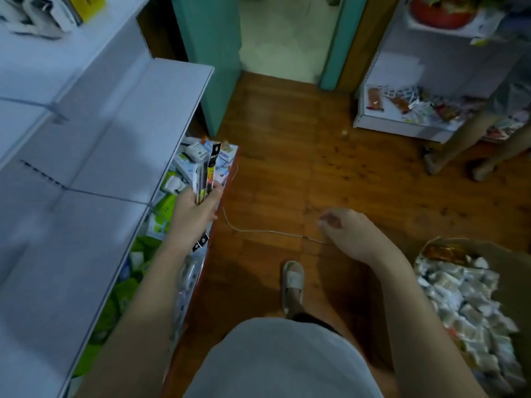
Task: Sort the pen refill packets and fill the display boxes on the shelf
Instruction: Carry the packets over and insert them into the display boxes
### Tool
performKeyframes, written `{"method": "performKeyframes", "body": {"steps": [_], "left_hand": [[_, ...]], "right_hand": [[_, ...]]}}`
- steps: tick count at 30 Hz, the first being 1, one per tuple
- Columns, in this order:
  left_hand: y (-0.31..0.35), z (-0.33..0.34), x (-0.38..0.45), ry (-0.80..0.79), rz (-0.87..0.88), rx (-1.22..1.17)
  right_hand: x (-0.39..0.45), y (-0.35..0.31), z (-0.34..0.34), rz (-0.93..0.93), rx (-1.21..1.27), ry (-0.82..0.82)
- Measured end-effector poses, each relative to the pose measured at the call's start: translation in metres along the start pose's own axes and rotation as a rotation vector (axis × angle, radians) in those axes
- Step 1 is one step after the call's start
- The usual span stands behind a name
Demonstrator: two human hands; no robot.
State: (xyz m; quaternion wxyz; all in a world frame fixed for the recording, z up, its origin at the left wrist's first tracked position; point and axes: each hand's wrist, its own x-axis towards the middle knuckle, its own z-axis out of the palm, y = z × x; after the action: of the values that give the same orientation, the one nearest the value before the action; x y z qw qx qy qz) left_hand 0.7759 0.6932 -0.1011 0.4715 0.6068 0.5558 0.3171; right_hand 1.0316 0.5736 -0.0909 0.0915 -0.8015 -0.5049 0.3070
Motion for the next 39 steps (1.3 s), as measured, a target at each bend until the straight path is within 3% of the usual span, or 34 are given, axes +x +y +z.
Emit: {"method": "performKeyframes", "body": {"steps": [11,20,27,34,36,39], "left_hand": [[0.054,0.029,0.163,0.250,0.054,-0.031],[0.043,0.011,0.308,0.427,-0.024,-0.145],[0.097,-0.027,0.398,0.412,0.110,-0.140],[0.181,-0.096,0.459,0.442,0.310,-0.191],[0.200,-0.117,0.471,0.540,0.342,-0.216],[0.220,-0.148,0.481,0.815,0.345,-0.134]], "right_hand": [[0.219,-0.021,-0.129,-0.237,-0.034,-0.017],[0.388,-0.091,-0.157,-0.316,-0.098,-0.075],[0.489,-0.208,-0.188,-0.505,-0.093,-0.036],[0.562,-0.376,-0.217,-1.027,0.191,-0.052],[0.571,-0.424,-0.221,-1.178,0.235,-0.148],[0.575,-0.482,-0.222,-1.316,0.306,-0.383]]}}
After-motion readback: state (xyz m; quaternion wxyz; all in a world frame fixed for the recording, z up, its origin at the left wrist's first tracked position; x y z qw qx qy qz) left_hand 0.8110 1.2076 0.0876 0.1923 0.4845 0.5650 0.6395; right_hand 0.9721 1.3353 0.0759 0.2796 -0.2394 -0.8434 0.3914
